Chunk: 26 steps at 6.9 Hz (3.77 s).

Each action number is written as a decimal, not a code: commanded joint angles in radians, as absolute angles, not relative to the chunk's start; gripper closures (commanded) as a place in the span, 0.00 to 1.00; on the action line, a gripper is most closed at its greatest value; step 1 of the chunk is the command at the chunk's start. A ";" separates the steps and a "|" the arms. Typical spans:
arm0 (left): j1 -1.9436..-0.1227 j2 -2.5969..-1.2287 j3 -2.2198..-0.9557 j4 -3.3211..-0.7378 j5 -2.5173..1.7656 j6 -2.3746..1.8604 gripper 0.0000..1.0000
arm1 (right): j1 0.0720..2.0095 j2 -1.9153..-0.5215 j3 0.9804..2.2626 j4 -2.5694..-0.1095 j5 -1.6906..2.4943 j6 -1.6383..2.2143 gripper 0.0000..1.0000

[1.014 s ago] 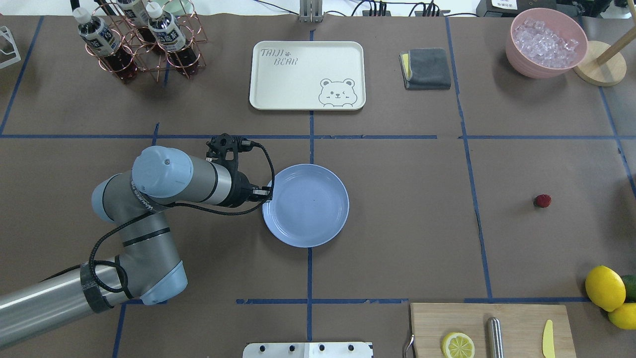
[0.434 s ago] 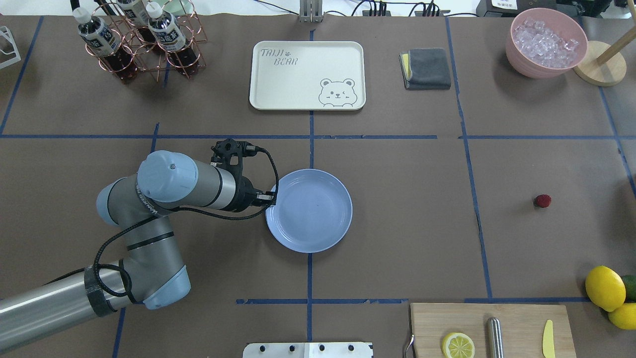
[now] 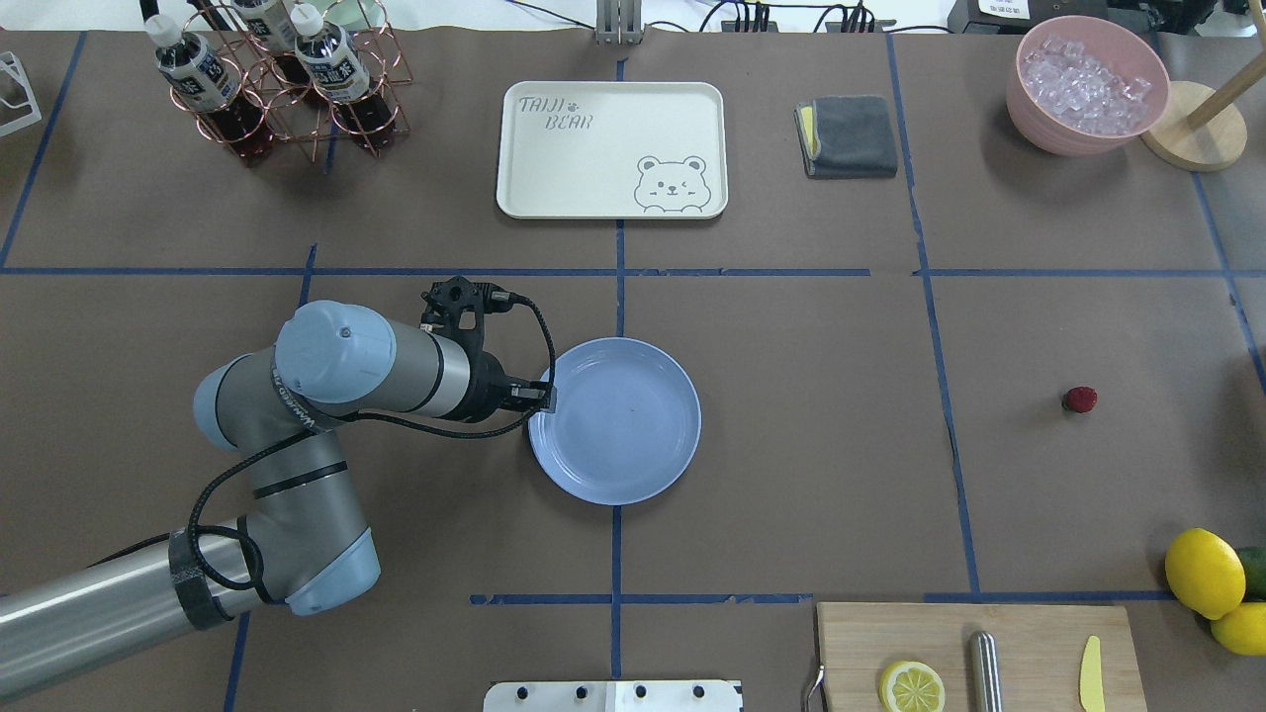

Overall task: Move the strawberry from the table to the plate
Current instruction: 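Open the left gripper and withdraw the left arm from the plate, then move the right gripper toward the red strawberry, then lower the right gripper and grasp the red strawberry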

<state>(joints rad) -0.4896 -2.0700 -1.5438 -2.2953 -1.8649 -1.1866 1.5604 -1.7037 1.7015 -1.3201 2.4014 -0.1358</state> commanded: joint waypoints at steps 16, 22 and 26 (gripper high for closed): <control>-1.601 -1.477 -1.684 -1.663 -2.402 0.296 0.00 | 0.964 -1.788 1.912 -0.944 2.096 0.648 0.00; -1.601 -1.479 -1.694 -1.664 -2.402 0.296 0.00 | 0.802 -1.725 1.691 -0.764 1.919 0.710 0.05; -1.601 -1.479 -1.694 -1.666 -2.407 0.296 0.00 | 0.805 -1.730 1.697 -0.764 1.931 0.704 0.30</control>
<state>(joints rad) -1.6015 -1.4775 -1.6935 -1.6657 -2.4044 0.2961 0.8042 -1.7262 1.6942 -0.7641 1.9268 0.7062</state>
